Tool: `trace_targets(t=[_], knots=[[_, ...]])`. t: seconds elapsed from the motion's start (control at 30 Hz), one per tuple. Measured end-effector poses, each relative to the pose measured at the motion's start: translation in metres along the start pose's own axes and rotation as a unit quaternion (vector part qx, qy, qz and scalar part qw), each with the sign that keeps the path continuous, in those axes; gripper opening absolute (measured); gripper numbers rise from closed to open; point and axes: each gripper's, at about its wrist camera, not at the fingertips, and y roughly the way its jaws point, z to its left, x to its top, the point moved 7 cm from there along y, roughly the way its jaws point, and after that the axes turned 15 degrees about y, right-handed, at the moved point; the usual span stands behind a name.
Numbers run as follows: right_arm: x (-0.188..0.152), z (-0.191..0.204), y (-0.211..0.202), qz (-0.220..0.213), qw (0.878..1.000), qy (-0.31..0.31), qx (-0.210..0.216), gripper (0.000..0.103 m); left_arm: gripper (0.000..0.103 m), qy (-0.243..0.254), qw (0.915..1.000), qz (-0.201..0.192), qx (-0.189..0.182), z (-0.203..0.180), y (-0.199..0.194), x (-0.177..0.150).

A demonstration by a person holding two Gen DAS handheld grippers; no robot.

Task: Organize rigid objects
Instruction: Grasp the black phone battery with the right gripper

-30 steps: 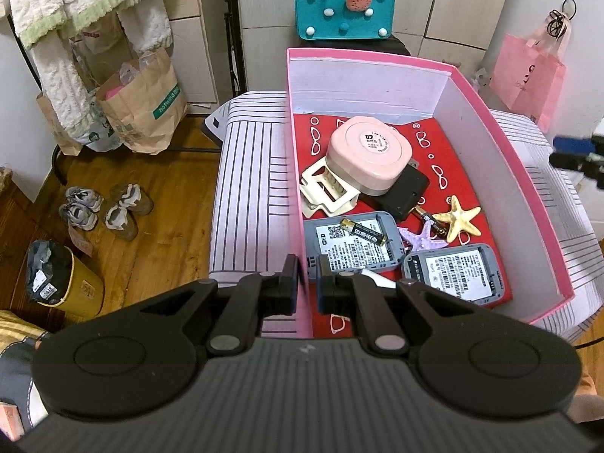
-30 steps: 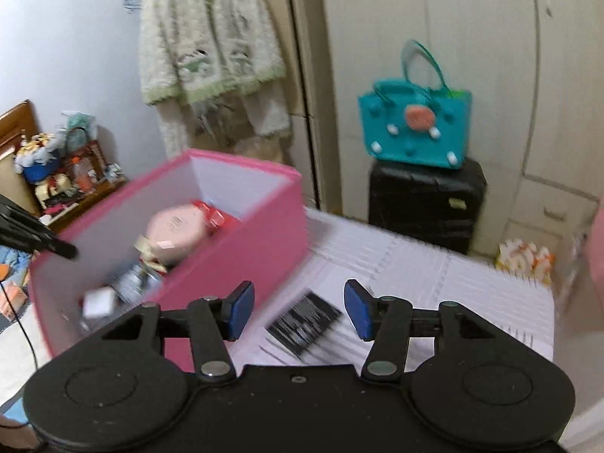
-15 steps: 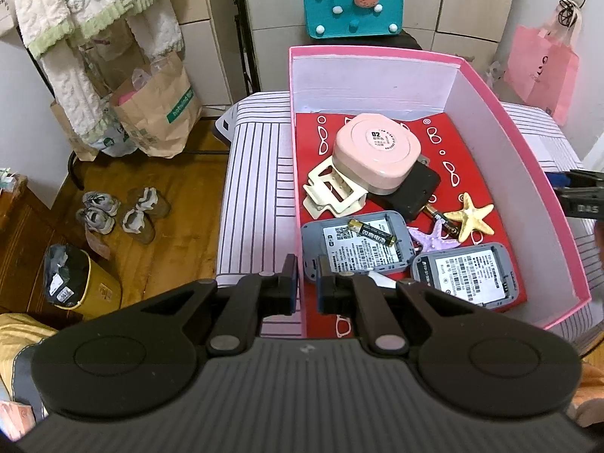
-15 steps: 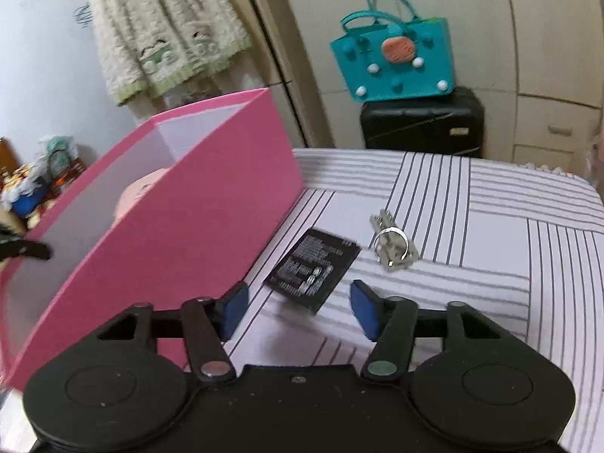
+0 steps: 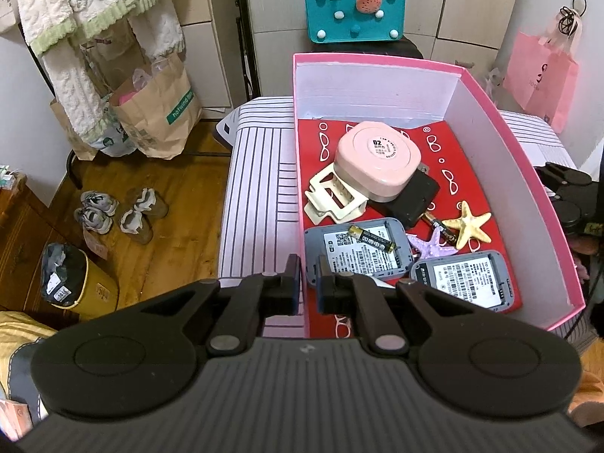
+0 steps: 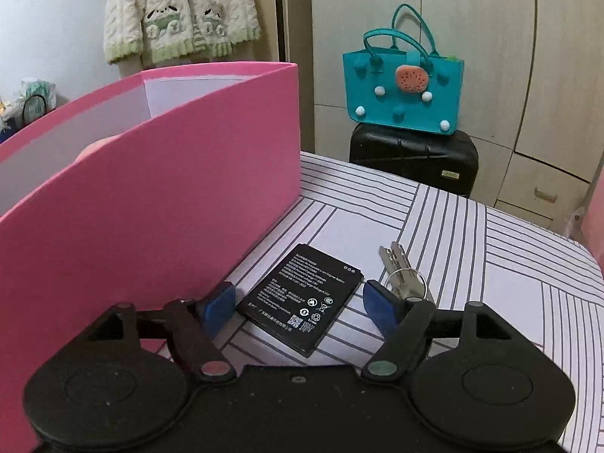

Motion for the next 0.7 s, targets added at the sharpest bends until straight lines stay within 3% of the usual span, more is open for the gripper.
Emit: trace_targets(t=[0.07,0.17,0.23,0.4,0.57,0.7], knots=[[-0.001,-0.003,-0.007,0.01,1.0,-0.008,0.006,0.063,0.007,0.002,1.0,-0.001,0.002,0.001,0.0,0.0],[-0.003,-0.01,-0.021,0.047,0.998,-0.013,0.031,0.056,0.006,0.007,1.0,0.001,0.003,0.001,0.001,0.001],[-0.004,-0.016,-0.029,0.058,0.998,-0.015,0.036,0.056,0.006,0.01,0.9999,0.005,0.002,0.001,0.001,0.001],[-0.012,-0.025,-0.038,0.075,0.996,-0.042,0.003,0.057,0.006,0.01,0.9999,0.008,0.002,-0.002,0.003,0.001],[-0.007,-0.026,-0.028,0.074,0.997,-0.015,-0.006,0.071,0.006,0.003,1.0,0.008,0.002,-0.002,0.003,0.001],[-0.003,-0.022,-0.02,0.08,0.997,-0.013,-0.007,0.072,0.006,0.005,0.9998,0.018,0.0,-0.002,0.005,-0.001]])
